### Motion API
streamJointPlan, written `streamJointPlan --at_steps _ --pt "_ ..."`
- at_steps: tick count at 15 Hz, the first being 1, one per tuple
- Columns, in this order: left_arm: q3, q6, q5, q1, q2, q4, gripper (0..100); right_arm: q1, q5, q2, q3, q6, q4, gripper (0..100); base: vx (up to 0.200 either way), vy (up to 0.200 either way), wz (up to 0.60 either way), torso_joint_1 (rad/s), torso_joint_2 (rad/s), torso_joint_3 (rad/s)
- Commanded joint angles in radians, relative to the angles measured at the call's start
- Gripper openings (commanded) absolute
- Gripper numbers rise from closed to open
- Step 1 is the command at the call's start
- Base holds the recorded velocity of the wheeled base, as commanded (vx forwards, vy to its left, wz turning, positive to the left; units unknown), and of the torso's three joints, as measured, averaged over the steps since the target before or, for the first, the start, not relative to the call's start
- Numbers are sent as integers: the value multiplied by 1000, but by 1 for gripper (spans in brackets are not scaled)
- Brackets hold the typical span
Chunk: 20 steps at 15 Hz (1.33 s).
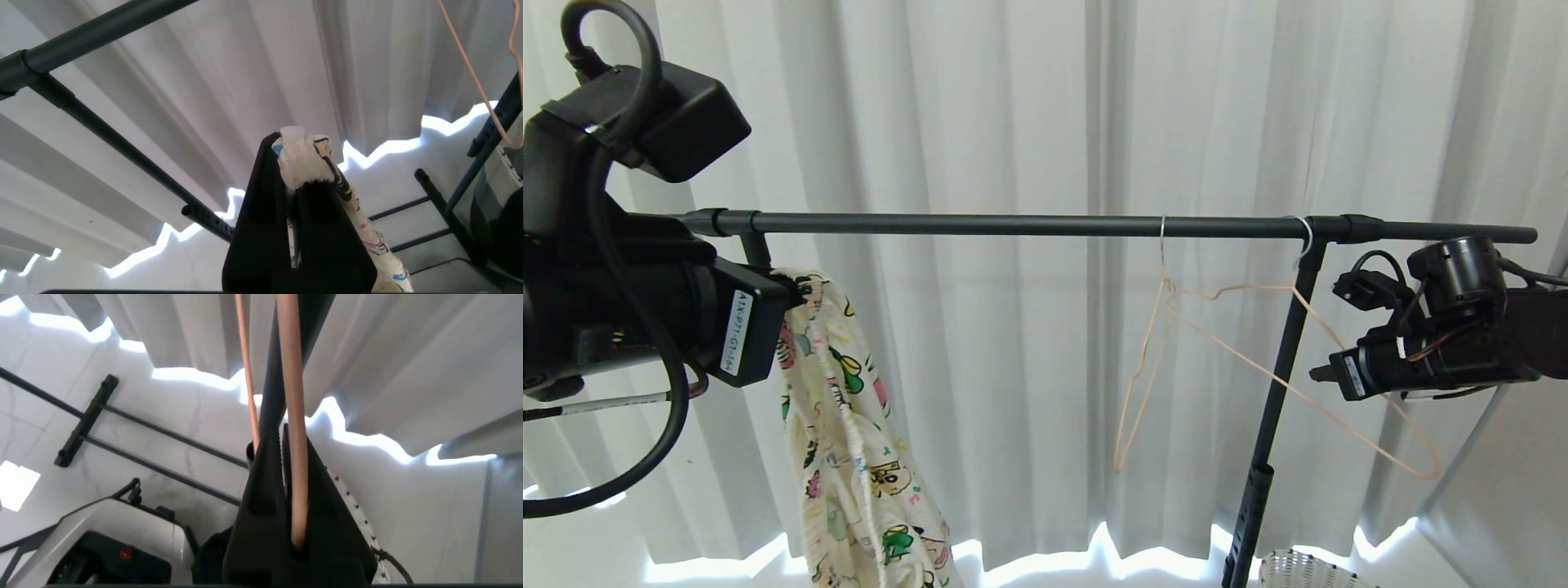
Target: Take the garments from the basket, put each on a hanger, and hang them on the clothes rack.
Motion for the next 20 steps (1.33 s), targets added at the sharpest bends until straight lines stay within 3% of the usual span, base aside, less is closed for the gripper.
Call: streamJointPlan --at_steps 1,7,10,14,20 --pt "0 0 0 0 0 0 0 0 0 -12 0 1 0 0 0 0 0 0 0 0" --pt "0 -3 0 2 -1 0 0 0 -1 -104 6 30 0 0 0 0 0 0 0 0" --pt "2 -3 0 2 -6 -12 0 0 -6 -169 81 58 -65 0 0 0 0 0 0 0" --pt "68 0 0 25 -15 -101 0 -7 -10 -285 178 64 -93 0 0 0 0 0 0 0" --pt "75 6 2 34 -27 -113 0 -17 -99 -486 327 58 -86 0 0 0 0 0 0 0"
